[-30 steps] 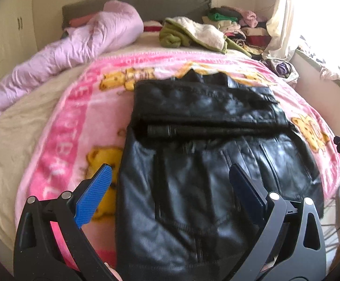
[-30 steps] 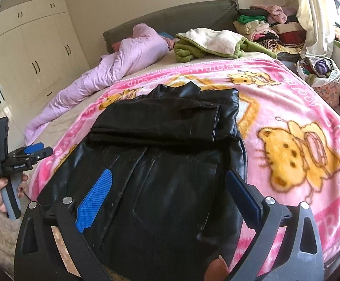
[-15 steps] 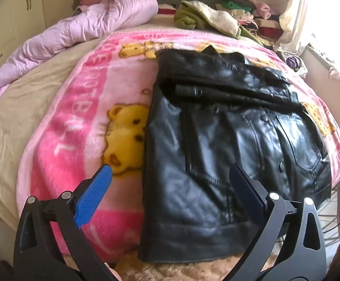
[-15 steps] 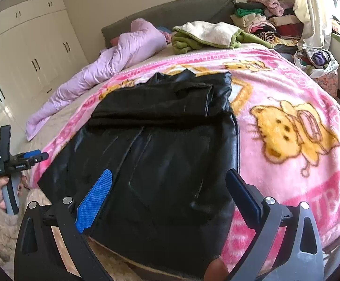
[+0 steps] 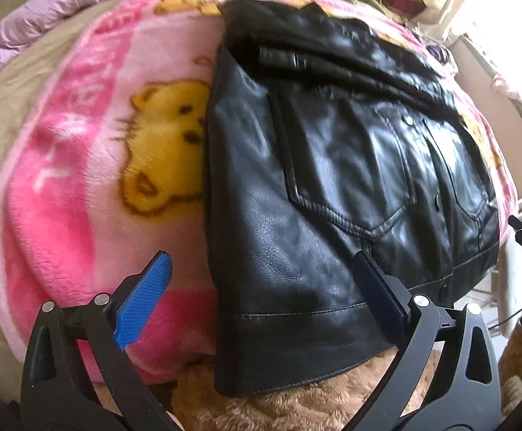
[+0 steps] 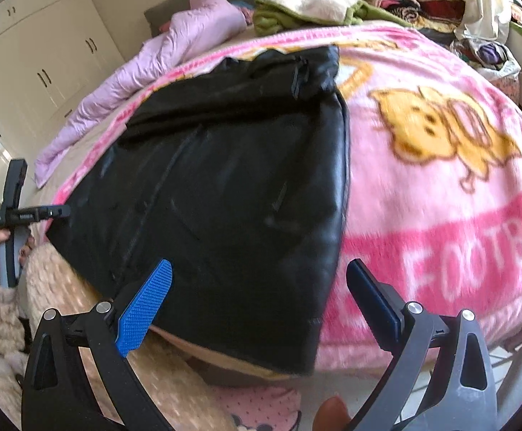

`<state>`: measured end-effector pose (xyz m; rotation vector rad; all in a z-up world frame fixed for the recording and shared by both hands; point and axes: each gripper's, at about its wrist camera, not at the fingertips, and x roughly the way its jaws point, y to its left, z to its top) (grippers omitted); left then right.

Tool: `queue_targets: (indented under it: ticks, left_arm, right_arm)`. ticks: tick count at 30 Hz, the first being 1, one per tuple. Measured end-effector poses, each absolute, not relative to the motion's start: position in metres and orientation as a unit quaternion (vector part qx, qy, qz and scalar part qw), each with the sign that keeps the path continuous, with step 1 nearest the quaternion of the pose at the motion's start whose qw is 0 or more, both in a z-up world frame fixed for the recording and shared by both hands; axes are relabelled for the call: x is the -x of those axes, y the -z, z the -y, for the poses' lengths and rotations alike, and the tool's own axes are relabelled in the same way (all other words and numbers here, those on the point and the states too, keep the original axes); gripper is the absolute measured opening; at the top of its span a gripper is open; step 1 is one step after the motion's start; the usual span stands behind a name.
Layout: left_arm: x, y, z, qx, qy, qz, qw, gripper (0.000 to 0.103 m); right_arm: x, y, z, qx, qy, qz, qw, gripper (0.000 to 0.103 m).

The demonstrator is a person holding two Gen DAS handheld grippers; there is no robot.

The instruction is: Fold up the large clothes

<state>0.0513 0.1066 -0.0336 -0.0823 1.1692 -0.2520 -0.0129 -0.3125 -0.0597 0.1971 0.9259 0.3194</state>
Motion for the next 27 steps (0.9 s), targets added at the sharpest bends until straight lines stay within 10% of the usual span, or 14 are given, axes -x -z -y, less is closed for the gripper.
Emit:
queue_targets:
  ticks: [11, 19, 23, 27]
  left_arm:
    - [-0.059, 0.052, -0.112, 0.057, 0.134, -0.579, 0.802, 0.077]
    - [-0.051, 0.049, -0.113, 0.082, 0.151, -0.569, 0.804, 0.032]
    - [-0.048, 0.035, -0.112, 0.090, 0.158, -0.542, 0.820, 0.009]
    - [-0.051, 0.012, -0.127, 0.145, 0.172, -0.508, 0.831, 0.007]
  right_arm:
    - [0.014, 0.106, 0.316, -0.118, -0.189, -0.501, 0.836, 0.093]
    - [0.024, 0.094, 0.308, -0.076, -0.212, -0.466, 0.856, 0.022]
    - [0.029, 0.066, 0.316, -0.105, -0.248, -0.425, 0.864, 0.018]
    - [0.029, 0.031, 0.326, -0.130, -0.278, -0.368, 0.878, 0.017]
